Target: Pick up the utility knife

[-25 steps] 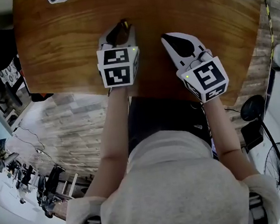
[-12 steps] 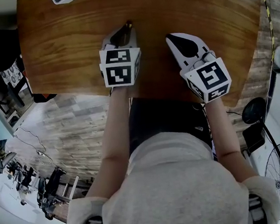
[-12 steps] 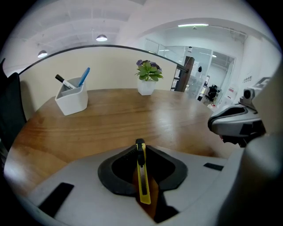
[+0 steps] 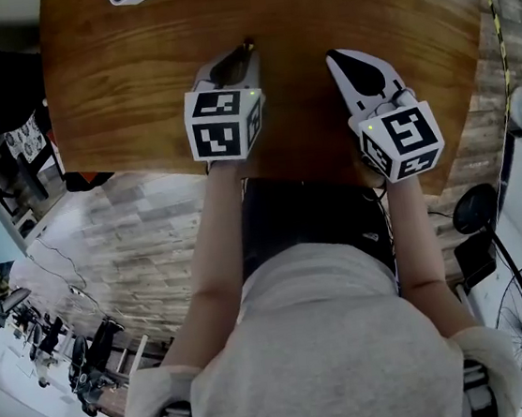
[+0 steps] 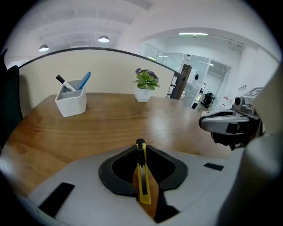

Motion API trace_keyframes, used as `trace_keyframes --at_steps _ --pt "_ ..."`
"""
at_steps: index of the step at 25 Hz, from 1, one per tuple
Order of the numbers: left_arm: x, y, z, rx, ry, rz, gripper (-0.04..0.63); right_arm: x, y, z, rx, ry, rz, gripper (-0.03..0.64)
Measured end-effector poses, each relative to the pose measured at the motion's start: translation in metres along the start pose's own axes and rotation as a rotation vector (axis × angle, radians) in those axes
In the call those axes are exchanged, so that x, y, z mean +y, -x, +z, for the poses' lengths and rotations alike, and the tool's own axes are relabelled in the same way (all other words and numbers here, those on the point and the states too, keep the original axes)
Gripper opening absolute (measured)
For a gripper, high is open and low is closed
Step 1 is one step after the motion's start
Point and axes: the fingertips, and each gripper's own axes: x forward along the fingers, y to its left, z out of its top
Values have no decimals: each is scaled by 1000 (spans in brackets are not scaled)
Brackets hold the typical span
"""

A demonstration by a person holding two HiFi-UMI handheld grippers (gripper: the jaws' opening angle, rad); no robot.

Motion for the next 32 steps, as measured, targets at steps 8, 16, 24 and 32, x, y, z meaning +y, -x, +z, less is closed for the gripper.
trace_keyframes --at_steps 8,16,24,32 --pt "-8 27 27 -90 27 -62 74 13 10 21 -47 24 -12 11" --pt "-19 67 61 -198 20 -88 74 32 26 51 -115 74 -8 11" --pt "-27 113 102 -341 -12 -100 74 44 41 85 -203 96 -13 11" --pt "-31 166 134 -476 -40 -119 74 62 60 120 -270 144 -36 11"
